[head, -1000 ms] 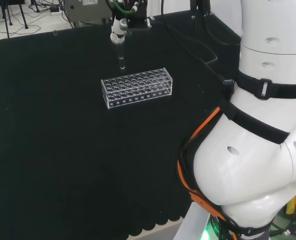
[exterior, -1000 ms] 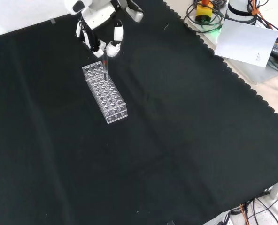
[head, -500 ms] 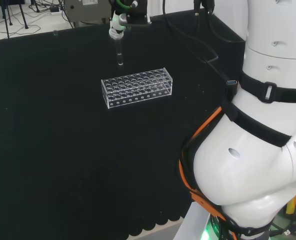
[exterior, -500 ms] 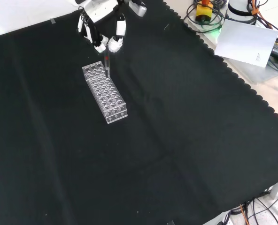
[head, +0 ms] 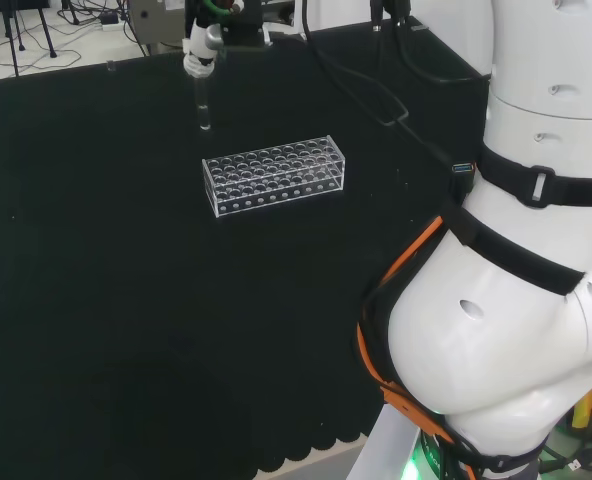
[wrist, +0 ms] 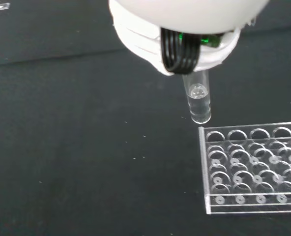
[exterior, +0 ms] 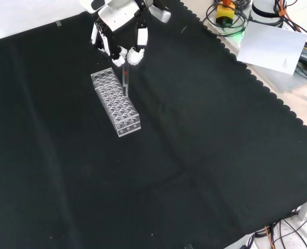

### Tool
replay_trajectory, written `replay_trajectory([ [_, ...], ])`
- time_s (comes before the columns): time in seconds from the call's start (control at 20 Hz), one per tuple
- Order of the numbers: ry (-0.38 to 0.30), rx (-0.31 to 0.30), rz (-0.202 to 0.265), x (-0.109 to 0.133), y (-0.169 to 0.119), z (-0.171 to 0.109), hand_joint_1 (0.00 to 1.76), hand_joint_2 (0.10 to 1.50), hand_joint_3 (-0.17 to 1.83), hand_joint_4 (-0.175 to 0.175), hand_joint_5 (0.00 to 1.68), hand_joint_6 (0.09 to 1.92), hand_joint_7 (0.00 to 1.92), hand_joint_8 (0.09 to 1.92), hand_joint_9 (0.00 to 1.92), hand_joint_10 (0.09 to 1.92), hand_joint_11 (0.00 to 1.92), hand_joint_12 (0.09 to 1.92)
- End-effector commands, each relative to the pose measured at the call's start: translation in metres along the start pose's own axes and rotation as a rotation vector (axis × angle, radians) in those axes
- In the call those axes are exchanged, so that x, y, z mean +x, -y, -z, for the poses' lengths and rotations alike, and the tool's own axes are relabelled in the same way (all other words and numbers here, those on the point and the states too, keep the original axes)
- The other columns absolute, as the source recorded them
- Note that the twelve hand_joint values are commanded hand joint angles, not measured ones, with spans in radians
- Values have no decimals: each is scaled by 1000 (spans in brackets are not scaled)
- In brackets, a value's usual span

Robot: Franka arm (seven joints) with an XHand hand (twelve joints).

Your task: Shake the test tube.

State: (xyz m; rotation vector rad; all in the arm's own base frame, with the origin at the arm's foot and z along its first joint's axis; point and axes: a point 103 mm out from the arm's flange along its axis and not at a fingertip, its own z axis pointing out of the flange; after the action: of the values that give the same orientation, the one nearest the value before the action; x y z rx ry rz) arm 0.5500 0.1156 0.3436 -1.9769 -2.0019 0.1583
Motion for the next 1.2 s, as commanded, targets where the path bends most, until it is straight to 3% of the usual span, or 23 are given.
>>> replay_trajectory([
  [0.05,17,-4,-19,-6,-1,2,1432,622,601,-175,1384,400,1484,497,1480,87,736,1204],
  [0.55,53,-3,-217,-94,6,8,1433,620,604,-175,1387,397,1488,490,1482,87,734,1205],
  [0.8,66,-10,-292,-126,11,14,1433,618,606,-175,1388,395,1489,489,1483,87,733,1206],
  [1.0,72,-18,-314,-136,13,18,1433,617,608,-175,1389,394,1490,487,1484,87,732,1206],
  [1.2,60,-15,-287,-123,10,15,1433,615,610,-175,1390,392,1491,486,1486,87,732,1207],
])
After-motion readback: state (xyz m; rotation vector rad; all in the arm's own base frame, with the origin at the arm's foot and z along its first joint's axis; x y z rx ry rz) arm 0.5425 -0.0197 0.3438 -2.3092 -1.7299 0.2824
